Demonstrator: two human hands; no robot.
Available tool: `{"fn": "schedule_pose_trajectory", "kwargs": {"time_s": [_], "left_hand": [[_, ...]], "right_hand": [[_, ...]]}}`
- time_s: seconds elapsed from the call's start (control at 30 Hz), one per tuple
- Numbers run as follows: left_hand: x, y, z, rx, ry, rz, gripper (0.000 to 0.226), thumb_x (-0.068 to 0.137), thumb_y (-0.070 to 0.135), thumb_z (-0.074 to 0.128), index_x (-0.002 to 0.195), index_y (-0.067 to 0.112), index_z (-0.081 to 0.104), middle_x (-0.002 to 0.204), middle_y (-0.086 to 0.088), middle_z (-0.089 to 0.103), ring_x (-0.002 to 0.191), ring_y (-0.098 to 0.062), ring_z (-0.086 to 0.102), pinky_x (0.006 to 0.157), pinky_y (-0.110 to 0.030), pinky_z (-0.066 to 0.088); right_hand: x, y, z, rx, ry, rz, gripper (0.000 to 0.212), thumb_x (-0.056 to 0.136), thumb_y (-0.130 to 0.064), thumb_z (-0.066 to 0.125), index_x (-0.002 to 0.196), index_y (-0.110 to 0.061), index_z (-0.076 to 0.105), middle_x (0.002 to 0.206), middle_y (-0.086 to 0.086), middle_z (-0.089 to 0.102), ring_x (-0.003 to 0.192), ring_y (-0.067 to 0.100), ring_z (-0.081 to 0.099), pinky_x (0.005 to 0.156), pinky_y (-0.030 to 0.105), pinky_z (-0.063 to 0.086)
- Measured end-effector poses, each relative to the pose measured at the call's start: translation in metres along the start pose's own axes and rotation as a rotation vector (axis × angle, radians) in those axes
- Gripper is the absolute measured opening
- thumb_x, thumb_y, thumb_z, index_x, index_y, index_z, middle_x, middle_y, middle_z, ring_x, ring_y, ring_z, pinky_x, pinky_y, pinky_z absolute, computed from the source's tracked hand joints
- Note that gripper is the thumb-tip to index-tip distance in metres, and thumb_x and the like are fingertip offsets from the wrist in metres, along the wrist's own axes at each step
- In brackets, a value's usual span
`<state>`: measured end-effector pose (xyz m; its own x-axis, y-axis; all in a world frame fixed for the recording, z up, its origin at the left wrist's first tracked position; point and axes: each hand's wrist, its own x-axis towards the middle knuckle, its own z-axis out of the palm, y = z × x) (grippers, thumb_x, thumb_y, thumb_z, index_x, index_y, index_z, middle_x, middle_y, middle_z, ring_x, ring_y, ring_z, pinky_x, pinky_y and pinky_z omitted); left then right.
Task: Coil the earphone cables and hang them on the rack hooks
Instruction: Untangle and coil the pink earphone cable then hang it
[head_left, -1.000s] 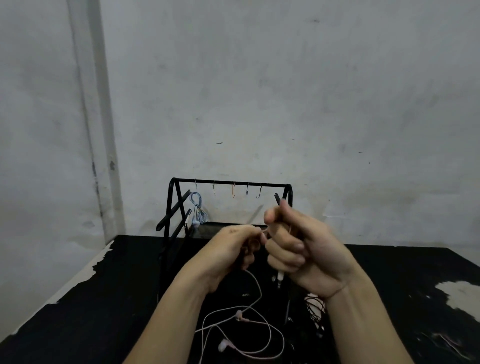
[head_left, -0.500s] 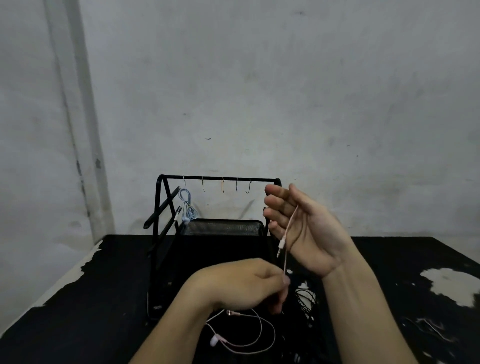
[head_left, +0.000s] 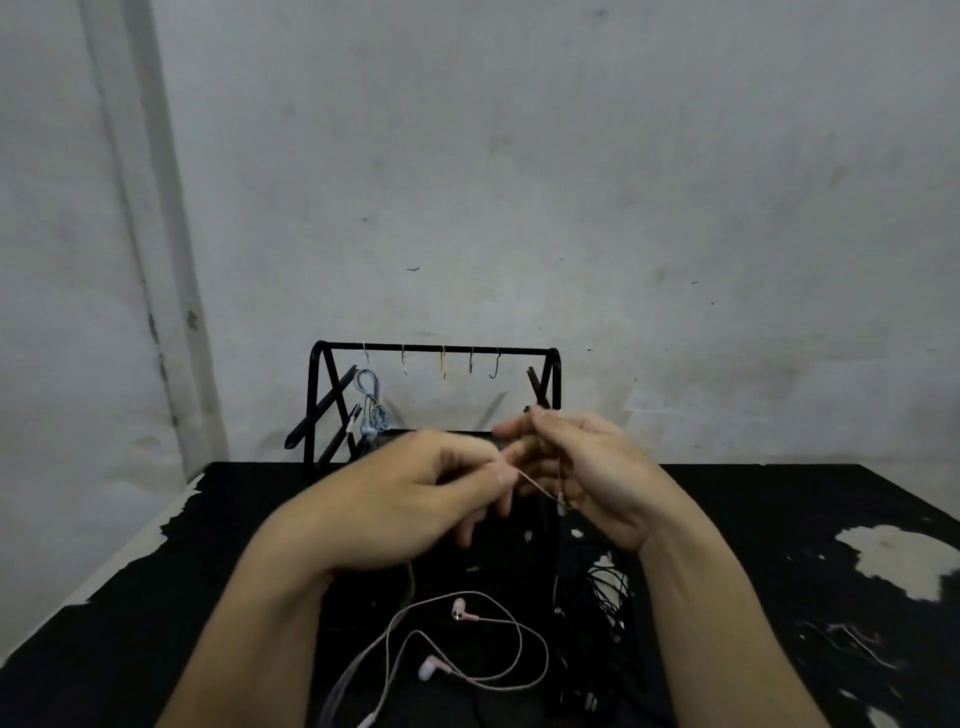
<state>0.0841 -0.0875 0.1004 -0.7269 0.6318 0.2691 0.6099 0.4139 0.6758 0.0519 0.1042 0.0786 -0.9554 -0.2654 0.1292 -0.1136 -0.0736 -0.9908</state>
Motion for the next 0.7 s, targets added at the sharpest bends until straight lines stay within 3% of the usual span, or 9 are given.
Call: {"fn": "schedule_pose_trajectory", "kwargs": {"time_s": [0.1, 0.23, 0.37, 0.5, 0.6, 0.7], "left_hand": [[0.000, -0.003, -0.005, -0.310, 0.233, 0.048, 0.029, 0.093, 0.038, 0.051, 0.075, 0.021, 0.067, 0.055, 0.009, 0.049, 0.051, -0.008, 0.041, 0.055, -0.026, 0.041], [0.014, -0.019, -0.002, -0.433, 0.493, 0.008, 0.030, 0.095, 0.034, 0.049, 0.076, 0.020, 0.067, 0.058, 0.005, 0.036, 0.049, -0.010, 0.033, 0.051, -0.027, 0.035], [0.025, -0.030, 0.007, -0.633, 0.532, -0.008, 0.026, 0.094, 0.034, 0.052, 0.076, 0.018, 0.062, 0.058, 0.004, 0.034, 0.052, -0.012, 0.034, 0.043, -0.022, 0.030], [0.034, -0.036, 0.022, -0.766, 0.494, 0.034, 0.023, 0.090, 0.037, 0.053, 0.075, 0.020, 0.062, 0.055, 0.004, 0.034, 0.047, -0.009, 0.027, 0.047, -0.024, 0.017], [0.037, -0.035, 0.027, -0.829, 0.460, 0.076, 0.023, 0.085, 0.041, 0.056, 0.074, 0.022, 0.063, 0.056, -0.003, 0.033, 0.044, -0.008, 0.029, 0.041, -0.019, 0.020], [0.041, -0.035, 0.032, -0.819, 0.464, 0.076, 0.024, 0.088, 0.039, 0.053, 0.074, 0.022, 0.063, 0.053, 0.002, 0.030, 0.045, -0.009, 0.026, 0.042, -0.024, 0.014]], "right_hand": [[-0.005, 0.001, 0.007, -0.095, -0.162, 0.041, 0.042, 0.106, -0.032, 0.038, 0.098, -0.003, 0.068, 0.073, 0.015, 0.068, 0.062, 0.025, 0.064, 0.062, 0.029, 0.050], [-0.008, 0.002, 0.013, -0.074, -0.296, 0.067, 0.059, 0.097, -0.053, 0.041, 0.098, -0.002, 0.071, 0.060, 0.011, 0.057, 0.053, 0.024, 0.053, 0.055, 0.028, 0.041], [-0.009, 0.004, 0.021, -0.042, -0.384, 0.116, 0.073, 0.091, -0.065, 0.035, 0.090, 0.000, 0.069, 0.050, 0.007, 0.041, 0.043, 0.018, 0.038, 0.051, 0.029, 0.031], [-0.010, 0.005, 0.024, -0.041, -0.516, 0.170, 0.069, 0.093, -0.064, 0.036, 0.090, -0.003, 0.068, 0.039, 0.001, 0.029, 0.033, 0.013, 0.025, 0.045, 0.030, 0.015], [-0.012, 0.006, 0.022, -0.091, -0.583, 0.237, 0.060, 0.096, -0.056, 0.038, 0.098, -0.004, 0.067, 0.040, -0.002, 0.028, 0.033, 0.010, 0.021, 0.039, 0.020, 0.018], [-0.013, 0.008, 0.020, -0.068, -0.622, 0.247, 0.050, 0.101, -0.048, 0.039, 0.091, -0.005, 0.064, 0.043, -0.004, 0.030, 0.035, 0.008, 0.019, 0.037, 0.016, 0.019]]}}
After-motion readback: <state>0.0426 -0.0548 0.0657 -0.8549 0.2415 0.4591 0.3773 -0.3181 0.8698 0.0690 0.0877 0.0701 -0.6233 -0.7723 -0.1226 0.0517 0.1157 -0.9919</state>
